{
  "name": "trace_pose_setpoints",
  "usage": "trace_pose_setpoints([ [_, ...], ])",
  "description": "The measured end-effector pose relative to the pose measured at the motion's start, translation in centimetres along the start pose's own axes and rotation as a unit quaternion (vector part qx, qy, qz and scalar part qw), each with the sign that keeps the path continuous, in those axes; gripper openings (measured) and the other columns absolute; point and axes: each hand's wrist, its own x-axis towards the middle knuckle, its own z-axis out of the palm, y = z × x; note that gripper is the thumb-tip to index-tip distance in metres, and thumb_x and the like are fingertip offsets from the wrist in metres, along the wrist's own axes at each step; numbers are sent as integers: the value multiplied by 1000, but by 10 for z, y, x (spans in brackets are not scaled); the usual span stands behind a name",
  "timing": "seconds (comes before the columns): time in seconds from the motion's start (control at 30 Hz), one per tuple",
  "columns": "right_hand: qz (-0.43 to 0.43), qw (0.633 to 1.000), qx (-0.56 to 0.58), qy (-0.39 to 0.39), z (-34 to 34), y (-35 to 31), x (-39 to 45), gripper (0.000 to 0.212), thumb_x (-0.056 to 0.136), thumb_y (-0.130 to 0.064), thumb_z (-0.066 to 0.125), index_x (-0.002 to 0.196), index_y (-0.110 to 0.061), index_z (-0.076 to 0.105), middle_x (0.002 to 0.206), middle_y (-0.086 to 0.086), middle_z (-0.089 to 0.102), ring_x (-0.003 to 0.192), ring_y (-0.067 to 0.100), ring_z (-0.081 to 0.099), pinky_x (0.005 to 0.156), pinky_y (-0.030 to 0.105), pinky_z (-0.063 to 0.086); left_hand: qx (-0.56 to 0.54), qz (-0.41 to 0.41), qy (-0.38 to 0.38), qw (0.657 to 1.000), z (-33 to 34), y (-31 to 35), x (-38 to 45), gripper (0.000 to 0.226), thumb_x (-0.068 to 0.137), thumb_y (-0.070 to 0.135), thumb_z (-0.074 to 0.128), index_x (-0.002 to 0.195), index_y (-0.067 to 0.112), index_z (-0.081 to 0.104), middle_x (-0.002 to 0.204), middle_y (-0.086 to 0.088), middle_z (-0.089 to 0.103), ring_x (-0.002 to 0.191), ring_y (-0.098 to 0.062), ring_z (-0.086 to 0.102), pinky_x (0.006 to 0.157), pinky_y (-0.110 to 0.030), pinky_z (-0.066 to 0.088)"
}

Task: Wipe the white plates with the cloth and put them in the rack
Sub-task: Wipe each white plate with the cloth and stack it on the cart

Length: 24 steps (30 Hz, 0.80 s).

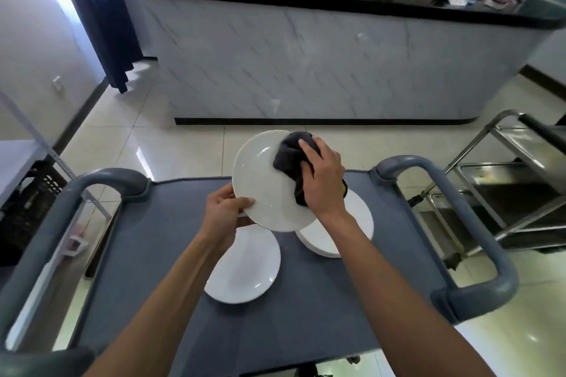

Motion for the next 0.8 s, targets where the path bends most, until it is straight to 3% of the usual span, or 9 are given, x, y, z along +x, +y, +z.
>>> trace_pose_setpoints([
  [0.13,13,999,20,21,-13,16,-7,43,96,-10,55,137,-20,63,147,7,53,122,33,50,102,48,45,-37,17,22,999,29,6,4,31,86,-14,55,101,9,69,88,-8,72,76,-27,67,60,-37,60],
  [0.37,69,989,129,31,-17,22,-31,43,100,-14,56,141,-23,58,154,2,45,135,23,41,112,45,38,-79,33,57,995,76,9,10,36,88,-12,57,116,9,67,98,-6,73,84,-25,69,74,-43,62],
  [0.47,88,979,179,33,-19,18,-44,44,101,-18,53,145,-23,54,158,-3,38,137,18,37,115,40,34,-92,38,60,993,92,9,11,33,89,-10,55,113,9,68,97,-8,73,83,-27,69,77,-46,62],
  [0.63,63,977,202,32,-27,30,-50,45,103,-17,51,147,-23,52,159,-4,35,141,11,34,117,38,32,-110,33,82,990,106,4,15,30,90,-8,56,115,5,68,96,-13,73,82,-28,69,71,-45,62],
  [0.8,42,981,185,31,-35,63,-41,44,102,-14,51,146,-24,53,157,-2,39,137,15,38,113,39,37,-102,32,91,990,115,-4,14,31,90,-8,56,114,9,67,103,-12,72,87,-30,68,70,-44,62],
])
